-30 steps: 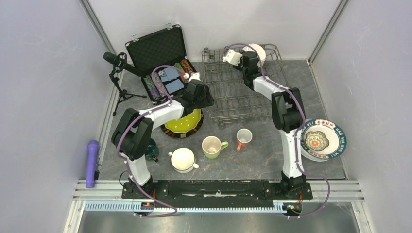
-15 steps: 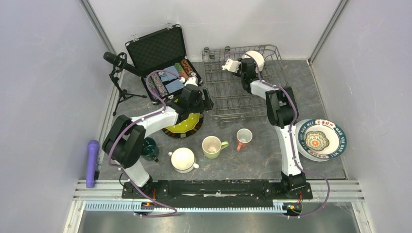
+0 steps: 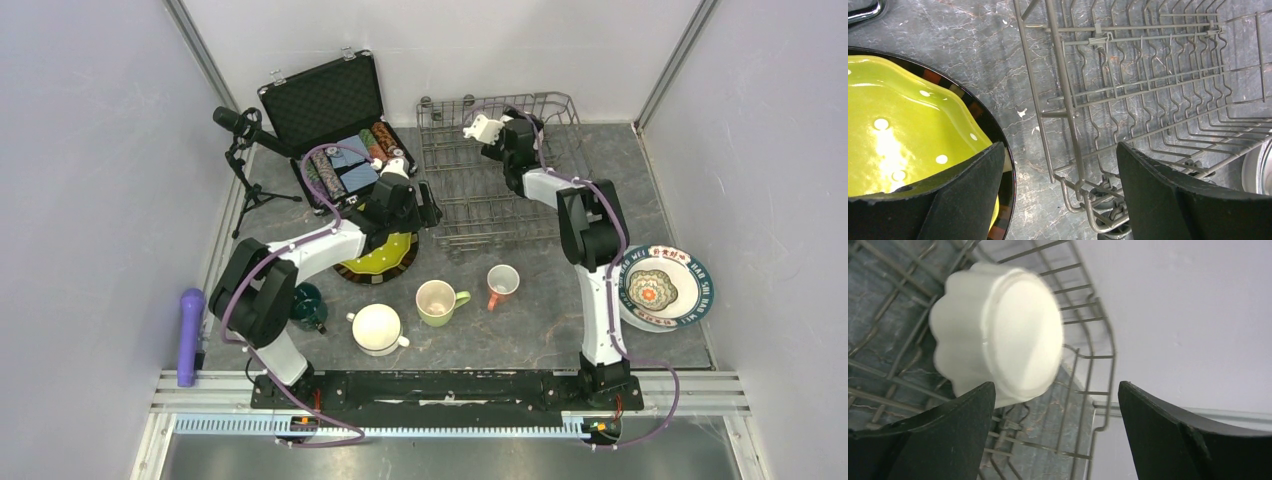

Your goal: Load the mixed dishes into the dish rack

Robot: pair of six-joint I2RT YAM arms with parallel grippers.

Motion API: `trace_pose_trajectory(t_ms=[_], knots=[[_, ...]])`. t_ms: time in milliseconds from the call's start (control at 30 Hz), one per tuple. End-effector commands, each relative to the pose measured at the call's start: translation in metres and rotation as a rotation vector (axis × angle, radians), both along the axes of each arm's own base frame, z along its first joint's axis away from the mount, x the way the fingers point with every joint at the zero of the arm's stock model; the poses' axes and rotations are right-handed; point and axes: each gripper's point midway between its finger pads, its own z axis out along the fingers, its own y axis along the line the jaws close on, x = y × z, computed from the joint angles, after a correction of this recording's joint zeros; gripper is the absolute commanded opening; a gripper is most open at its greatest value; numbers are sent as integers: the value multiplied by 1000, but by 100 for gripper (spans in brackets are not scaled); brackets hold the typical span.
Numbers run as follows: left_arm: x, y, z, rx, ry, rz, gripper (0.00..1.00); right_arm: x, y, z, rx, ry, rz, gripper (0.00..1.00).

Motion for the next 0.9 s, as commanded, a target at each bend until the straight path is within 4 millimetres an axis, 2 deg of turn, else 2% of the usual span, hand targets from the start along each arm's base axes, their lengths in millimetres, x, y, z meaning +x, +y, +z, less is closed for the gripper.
trace_pose_trajectory(t_ms=[0, 267, 367, 433, 500, 567, 667, 867], knots=[[2, -8, 31, -79, -57, -5, 88, -5, 15, 92, 160, -186, 60, 98], [-3, -4, 40, -89, -67, 4, 88, -20, 30, 108, 303, -146, 125, 98], [-6, 0, 46, -91, -72, 15, 88, -36, 36, 125, 398, -153, 153, 98], [-10, 3, 50, -90, -74, 19, 83, -48, 40, 138, 463, -159, 170, 98], [-13, 5, 56, -94, -89, 19, 80, -61, 38, 151, 538, -168, 155, 98], [-22, 12, 54, -74, -72, 22, 80, -71, 36, 158, 612, -155, 125, 98], [-33, 25, 54, -48, -74, 46, 81, -86, 37, 162, 711, -107, 96, 98], [-50, 54, 48, 40, -60, 94, 84, -127, 48, 152, 916, 39, 70, 98]])
